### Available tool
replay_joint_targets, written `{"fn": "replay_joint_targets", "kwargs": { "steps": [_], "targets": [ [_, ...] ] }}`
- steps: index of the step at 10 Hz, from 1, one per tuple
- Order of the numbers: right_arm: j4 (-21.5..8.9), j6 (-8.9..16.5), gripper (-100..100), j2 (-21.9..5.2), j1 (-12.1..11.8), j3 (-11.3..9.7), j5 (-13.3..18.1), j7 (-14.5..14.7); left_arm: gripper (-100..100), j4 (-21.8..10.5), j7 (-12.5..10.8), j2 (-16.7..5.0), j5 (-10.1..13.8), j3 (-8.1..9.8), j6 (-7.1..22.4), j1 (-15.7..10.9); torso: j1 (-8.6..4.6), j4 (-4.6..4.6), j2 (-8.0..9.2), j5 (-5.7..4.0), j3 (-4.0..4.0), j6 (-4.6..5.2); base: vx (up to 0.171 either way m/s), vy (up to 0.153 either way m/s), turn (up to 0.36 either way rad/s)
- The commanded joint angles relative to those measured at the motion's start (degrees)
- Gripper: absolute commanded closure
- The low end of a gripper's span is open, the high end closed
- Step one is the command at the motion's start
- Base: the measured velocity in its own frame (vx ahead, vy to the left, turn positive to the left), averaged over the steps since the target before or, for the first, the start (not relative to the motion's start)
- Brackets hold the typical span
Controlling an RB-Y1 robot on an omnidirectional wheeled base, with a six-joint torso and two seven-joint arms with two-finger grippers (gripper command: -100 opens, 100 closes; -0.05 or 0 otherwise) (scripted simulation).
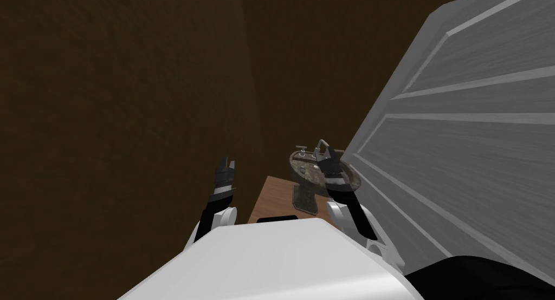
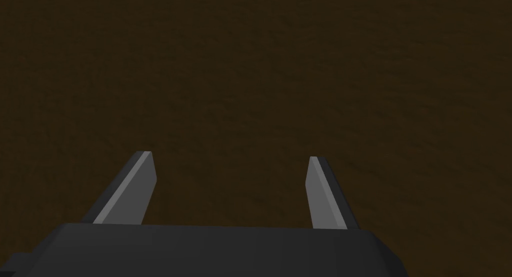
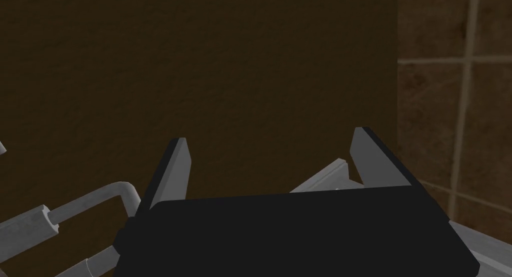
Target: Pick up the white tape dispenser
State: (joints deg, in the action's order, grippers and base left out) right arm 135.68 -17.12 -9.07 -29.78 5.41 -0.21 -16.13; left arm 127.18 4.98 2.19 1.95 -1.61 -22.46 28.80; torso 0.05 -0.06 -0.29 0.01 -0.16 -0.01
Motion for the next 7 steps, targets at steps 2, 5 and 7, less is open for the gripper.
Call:
{"fn": "replay_joint_targets", "kwargs": {
  "steps": [2,5,7],
  "targets": [
    [0.73,4.32,-100,-0.76,-0.42,0.58,-0.74,-2.57,0,0.00,0.00,0.00,0.00,0.00,0.00,0.00,-0.02,0.00,0.02,-0.01,0.00,0.01,0.068,0.007,0.051],
    [1.28,9.19,-100,-1.22,-0.81,1.02,-1.27,-4.35,0,0.00,0.00,0.00,0.00,0.00,0.00,0.00,-0.02,0.00,0.04,-0.01,0.02,0.00,0.065,0.005,0.048],
    [1.82,11.81,-100,-1.67,-1.19,1.49,-1.83,-6.25,0,0.00,0.00,0.00,0.00,0.00,0.00,0.00,-0.02,0.01,0.08,-0.01,0.04,0.01,0.054,0.003,0.026]
  ]
}}
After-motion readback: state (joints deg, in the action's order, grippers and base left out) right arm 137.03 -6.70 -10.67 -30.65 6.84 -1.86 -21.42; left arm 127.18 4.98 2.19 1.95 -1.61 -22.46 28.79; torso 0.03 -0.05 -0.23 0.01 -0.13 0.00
